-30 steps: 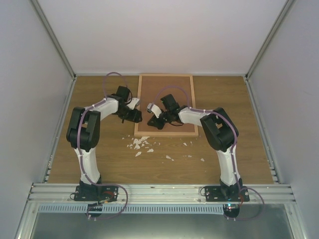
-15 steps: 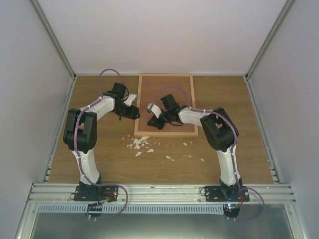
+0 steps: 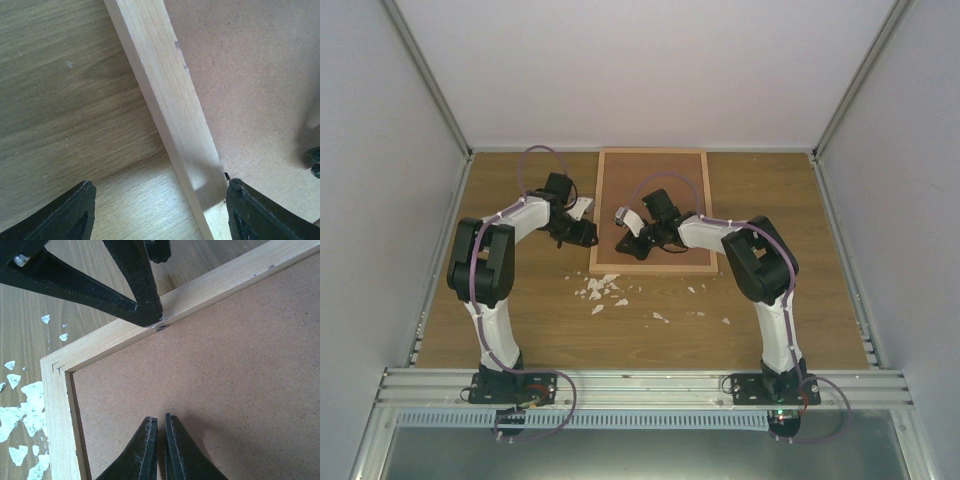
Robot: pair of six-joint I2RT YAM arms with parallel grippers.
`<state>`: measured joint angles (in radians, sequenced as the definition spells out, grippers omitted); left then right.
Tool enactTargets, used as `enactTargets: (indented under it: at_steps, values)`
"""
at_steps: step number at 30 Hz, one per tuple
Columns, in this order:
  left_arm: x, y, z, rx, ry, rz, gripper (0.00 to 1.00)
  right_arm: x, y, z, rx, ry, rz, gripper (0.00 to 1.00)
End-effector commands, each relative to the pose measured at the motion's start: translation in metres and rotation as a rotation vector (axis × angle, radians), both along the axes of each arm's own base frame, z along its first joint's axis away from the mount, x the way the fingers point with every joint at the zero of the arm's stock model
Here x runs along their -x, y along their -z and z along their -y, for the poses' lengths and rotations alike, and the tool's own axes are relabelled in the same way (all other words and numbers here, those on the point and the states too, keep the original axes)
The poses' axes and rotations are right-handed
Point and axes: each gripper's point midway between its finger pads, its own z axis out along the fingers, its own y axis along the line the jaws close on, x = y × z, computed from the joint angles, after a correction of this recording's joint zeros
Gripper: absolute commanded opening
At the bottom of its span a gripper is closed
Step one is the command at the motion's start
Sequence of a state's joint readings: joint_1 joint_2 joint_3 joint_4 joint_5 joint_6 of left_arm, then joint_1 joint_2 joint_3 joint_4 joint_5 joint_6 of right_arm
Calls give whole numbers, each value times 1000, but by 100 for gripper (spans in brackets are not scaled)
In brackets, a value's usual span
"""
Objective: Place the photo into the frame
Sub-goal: Install the photo frame at the center of the board.
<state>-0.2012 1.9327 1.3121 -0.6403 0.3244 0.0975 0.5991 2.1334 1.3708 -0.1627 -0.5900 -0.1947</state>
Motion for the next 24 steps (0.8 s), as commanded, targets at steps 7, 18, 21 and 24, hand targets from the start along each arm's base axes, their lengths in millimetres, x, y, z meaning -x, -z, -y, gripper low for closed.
enactTargets:
  at_steps: [7,18,21,24]
  values:
    - [5,19,6,-41,16,-28,72,19,83,51,254,90,-156,9]
    - [-4,-12,23,64,40,26,71,19,83,53,253,92,-158,9]
    - [-1,-26,29,97,53,49,71,19,84,53,254,94,-156,9]
    - [-3,-22,25,72,35,42,72,18,83,52,252,95,-157,9]
